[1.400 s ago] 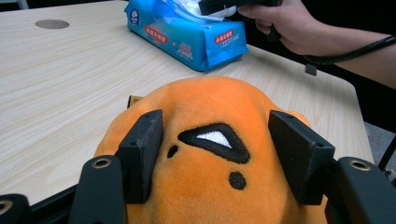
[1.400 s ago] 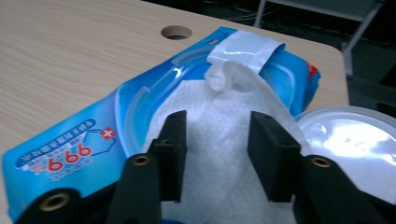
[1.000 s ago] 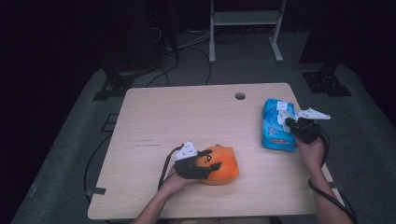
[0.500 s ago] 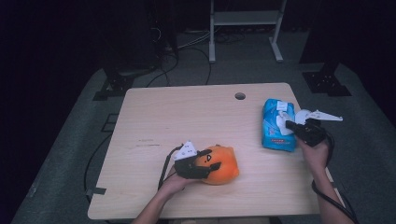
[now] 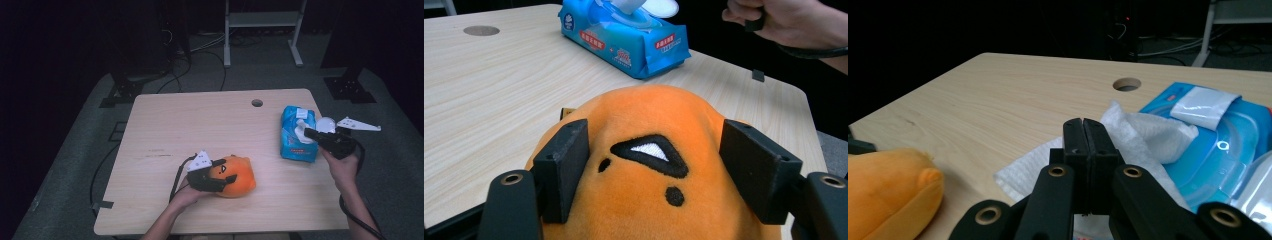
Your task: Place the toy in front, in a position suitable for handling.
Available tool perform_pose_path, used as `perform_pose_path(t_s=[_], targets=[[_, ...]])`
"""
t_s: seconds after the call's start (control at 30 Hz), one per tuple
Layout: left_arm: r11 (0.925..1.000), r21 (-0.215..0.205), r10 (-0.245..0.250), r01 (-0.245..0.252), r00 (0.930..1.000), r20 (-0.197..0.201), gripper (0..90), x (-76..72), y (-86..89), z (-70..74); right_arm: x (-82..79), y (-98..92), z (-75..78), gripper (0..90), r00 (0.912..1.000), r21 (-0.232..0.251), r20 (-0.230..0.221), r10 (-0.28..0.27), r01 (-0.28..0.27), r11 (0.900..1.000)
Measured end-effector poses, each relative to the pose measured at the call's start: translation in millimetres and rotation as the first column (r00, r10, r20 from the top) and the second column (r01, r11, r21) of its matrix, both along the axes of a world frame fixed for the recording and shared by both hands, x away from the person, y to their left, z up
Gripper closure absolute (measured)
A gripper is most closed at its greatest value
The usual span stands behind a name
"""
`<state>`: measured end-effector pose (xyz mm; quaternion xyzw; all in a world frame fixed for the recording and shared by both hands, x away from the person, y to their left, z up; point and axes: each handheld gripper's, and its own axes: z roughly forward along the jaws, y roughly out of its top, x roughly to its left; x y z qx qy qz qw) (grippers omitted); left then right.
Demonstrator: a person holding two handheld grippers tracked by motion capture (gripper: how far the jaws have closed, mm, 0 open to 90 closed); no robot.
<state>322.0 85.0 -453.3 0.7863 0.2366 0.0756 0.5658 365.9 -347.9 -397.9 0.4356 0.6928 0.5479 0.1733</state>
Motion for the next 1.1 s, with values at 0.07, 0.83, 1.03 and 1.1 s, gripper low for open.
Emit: perform_pose_path(t_s=[0.07, 0.83, 1.03, 1.1], targets=[[1.0000, 0.002, -0.003, 0.003, 1.0000, 0.002, 26.5, 0.1, -0.3, 0.7, -4.8, 1.3, 5.5, 89.1, 0.9998, 0.008, 0.013, 0.018, -0.018, 1.000], [0.9988, 0.035, -0.036, 0.035, 0.9991, 0.024, 19.2, 1.1, 1.2, 4.6, -96.2, 80.8, 78.4, 89.1, 0.8888, 0.010, 0.111, 0.445, -0.448, 0.894], [0.9980, 0.037, -0.052, 0.051, 0.9982, 0.029, 18.7, 1.1, 2.5, 4.6, -96.3, 106.0, 91.2, 89.0, 0.8266, 0.065, 0.140, 0.545, -0.557, 0.828], [0.9976, 0.040, -0.057, 0.056, 0.9979, 0.032, 18.6, 0.8, 2.6, 4.8, -90.5, 114.1, 89.0, 89.0, 0.8205, 0.060, 0.128, 0.557, -0.567, 0.821]])
